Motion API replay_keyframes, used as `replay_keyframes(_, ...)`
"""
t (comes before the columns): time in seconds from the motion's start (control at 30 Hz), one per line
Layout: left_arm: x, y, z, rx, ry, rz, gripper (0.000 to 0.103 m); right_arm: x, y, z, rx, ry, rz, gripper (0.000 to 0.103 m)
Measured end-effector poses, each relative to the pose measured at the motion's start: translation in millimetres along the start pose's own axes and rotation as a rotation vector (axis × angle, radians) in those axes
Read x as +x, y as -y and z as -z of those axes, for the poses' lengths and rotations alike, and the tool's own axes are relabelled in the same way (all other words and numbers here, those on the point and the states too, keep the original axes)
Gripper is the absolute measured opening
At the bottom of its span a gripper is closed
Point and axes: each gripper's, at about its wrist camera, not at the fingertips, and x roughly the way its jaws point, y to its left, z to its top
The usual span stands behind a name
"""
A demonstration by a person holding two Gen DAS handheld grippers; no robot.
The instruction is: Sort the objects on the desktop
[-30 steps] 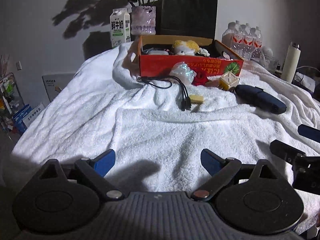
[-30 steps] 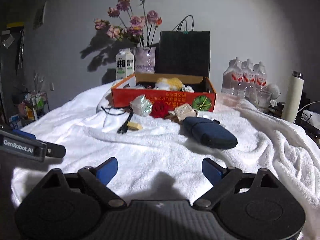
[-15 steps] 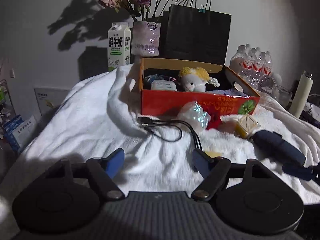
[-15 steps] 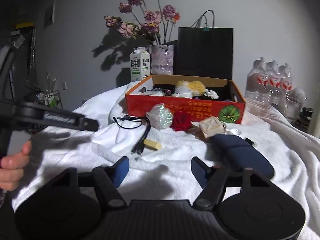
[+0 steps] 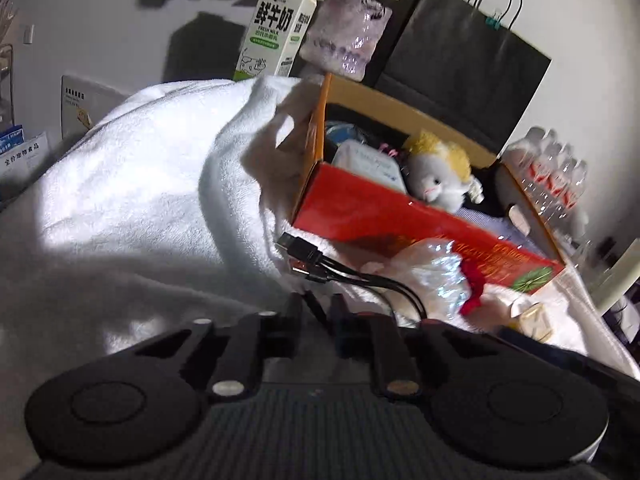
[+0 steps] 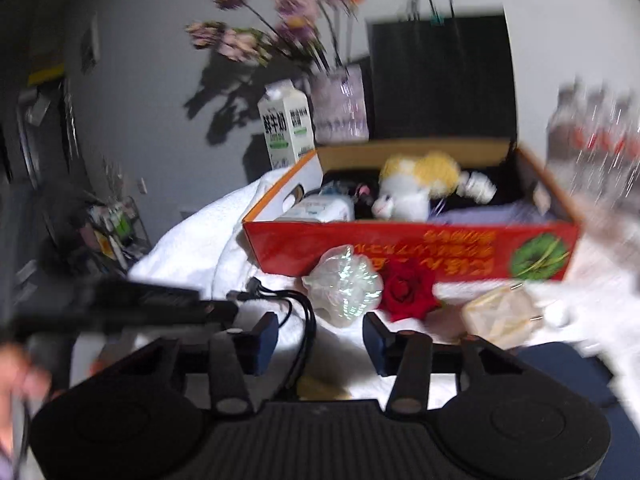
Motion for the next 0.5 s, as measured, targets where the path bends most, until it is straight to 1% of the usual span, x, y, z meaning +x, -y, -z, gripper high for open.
replay_keyframes(0.07,-12.4,1.9,1.6,0.005,0.032,-0.019,0.006,22.0,6.2,-4.5,0.058,-0.044,-0.038,0.041)
replay_keyframes(0.13,-27.5,2.0,2.8,0.013,0.064,-0.020,0.006,41.0,6.5,-5.5,0.094,-0.078,-0.051,0.037)
replay_keyframes(0.2,-43.0,-0.8,5.1,0.000,0.081,-0.013,0.006,55.8,3.9,-5.8,0.114,-0.105,-0.056,0.026)
replay_keyframes(0.23,-50.4,-2.0,6.4,-0.003,0.085,-0.016,0.006,60.1,0.8,-5.1,0.105,-0.108,-0.036,0.021)
replay_keyframes(0.27,-57.6,-3.8,8.3,-0.007,0.086,-0.023,0.006,61.8,-3.1,-4.1,0.086,-0.107,-0.013,0.008)
replay_keyframes(0.3,-65.0,-5.9,10.2,-0.011,0.089,-0.028,0.006,60.9,-6.0,-3.7,0.070,-0.102,-0.001,0.007)
replay_keyframes(0.37,-79.7,-9.4,13.6,-0.018,0.096,-0.037,0.006,49.5,-7.9,-3.9,0.077,-0.079,-0.016,0.007)
replay_keyframes(0.43,-95.2,-10.2,17.2,-0.016,0.099,-0.037,0.006,29.7,-13.5,-4.3,0.061,-0.034,-0.025,0.006)
replay_keyframes(0.5,-109.9,-7.2,19.8,0.002,0.104,-0.040,0.006,3.9,-25.8,-2.8,0.020,0.024,0.002,0.006)
